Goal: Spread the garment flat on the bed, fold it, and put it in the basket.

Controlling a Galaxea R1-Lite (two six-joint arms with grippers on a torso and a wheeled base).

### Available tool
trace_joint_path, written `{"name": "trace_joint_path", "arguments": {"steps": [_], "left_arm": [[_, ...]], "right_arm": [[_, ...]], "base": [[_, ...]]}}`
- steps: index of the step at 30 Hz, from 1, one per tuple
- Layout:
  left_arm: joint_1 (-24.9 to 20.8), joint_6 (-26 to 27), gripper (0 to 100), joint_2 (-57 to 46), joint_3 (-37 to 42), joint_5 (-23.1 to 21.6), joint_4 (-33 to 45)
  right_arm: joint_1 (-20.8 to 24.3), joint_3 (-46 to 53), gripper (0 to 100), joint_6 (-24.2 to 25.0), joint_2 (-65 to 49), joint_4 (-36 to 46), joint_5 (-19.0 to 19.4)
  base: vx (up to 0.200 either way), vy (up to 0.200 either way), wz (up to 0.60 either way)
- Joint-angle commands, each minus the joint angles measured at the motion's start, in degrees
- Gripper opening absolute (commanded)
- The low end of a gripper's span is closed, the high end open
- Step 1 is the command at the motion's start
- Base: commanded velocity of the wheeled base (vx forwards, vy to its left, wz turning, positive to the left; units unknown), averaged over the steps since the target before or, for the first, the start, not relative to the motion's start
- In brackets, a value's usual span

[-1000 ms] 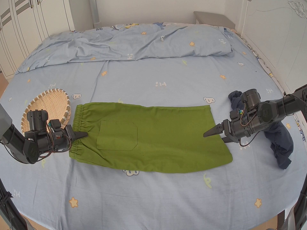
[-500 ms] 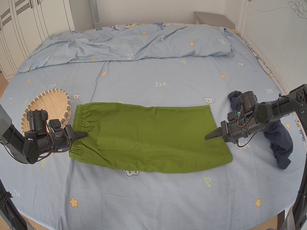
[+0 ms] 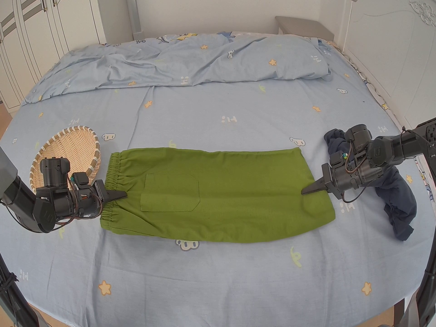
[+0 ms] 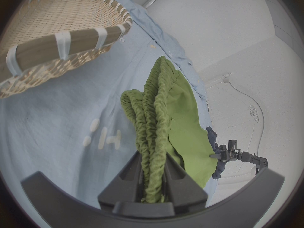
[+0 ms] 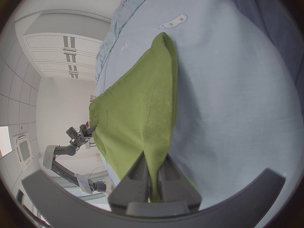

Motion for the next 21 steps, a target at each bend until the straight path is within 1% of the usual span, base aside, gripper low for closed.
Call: {"name": "trace_joint_path", "arguments": {"steps": [1, 2, 3, 5, 6, 8, 11, 13, 15, 19, 20, 21], "left_arm": [[-0.37, 0.35, 0, -1.83, -1.66, 0.11, 5.37], [-0.37, 0.35, 0, -2.18, -1.93, 0.11, 5.9], [-0.29, 0.43, 0, -3.85, -2.63, 0.11, 8.71], [-0.29, 0.43, 0, -4.11, -2.72, 0.11, 9.24], [-0.2, 0.7, 0, -6.84, -3.16, 0.19, 12.76], [-0.37, 0.96, 0, -9.12, -3.07, 0.19, 15.48], [-0.55, 1.75, 0, -11.58, -1.93, 0.19, 19.44], [-0.64, 2.45, 0, -12.11, -0.79, 0.19, 20.32], [-0.9, 4.65, 0, -12.46, 3.08, 0.37, 20.4], [-0.11, 8.34, 0, -14.04, 9.94, 0.9, 20.4], [-0.11, 8.52, 0, -14.22, 10.46, 0.9, 20.32], [-0.02, 9.4, 0, -15.1, 12.93, 0.9, 20.32]], "right_arm": [[-0.2, 0.33, 0, 0.02, -4.63, 1.2, -0.28], [-0.2, 0.42, 0, 0.02, -4.98, 1.38, -0.19], [-0.29, 0.59, 0, 0.02, -6.83, 2.96, -0.28], [-0.37, 0.68, 0, -0.07, -7.27, 3.31, -0.28], [-0.55, 1.91, 0, -0.16, -10.61, 6.3, -0.36], [-0.55, 3.23, 0, -1.21, -13.16, 8.06, -0.28], [-0.11, 5.6, 0, -2.53, -17.47, 10.69, -0.36], [0.06, 6.66, 0, -2.62, -18.61, 11.49, -0.36], [0.06, 11.23, 0, -3.32, -21.16, 12.19, -0.54], [-0.02, 22.39, 0, -6.4, -25.2, 10.43, -0.63], [-0.11, 23.18, 0, -6.57, -25.46, 10.17, -0.63], [-0.11, 27.4, 0, -7.01, -26.69, 8.76, -0.63]], "base": [[0.0, 0.0, 0.0], [0.0, 0.0, 0.0], [0.0, 0.0, 0.0], [0.0, 0.0, 0.0], [0.0, 0.0, 0.0], [0.0, 0.0, 0.0], [0.0, 0.0, 0.0], [0.0, 0.0, 0.0], [0.0, 0.0, 0.0], [0.0, 0.0, 0.0], [0.0, 0.0, 0.0], [0.0, 0.0, 0.0]]}}
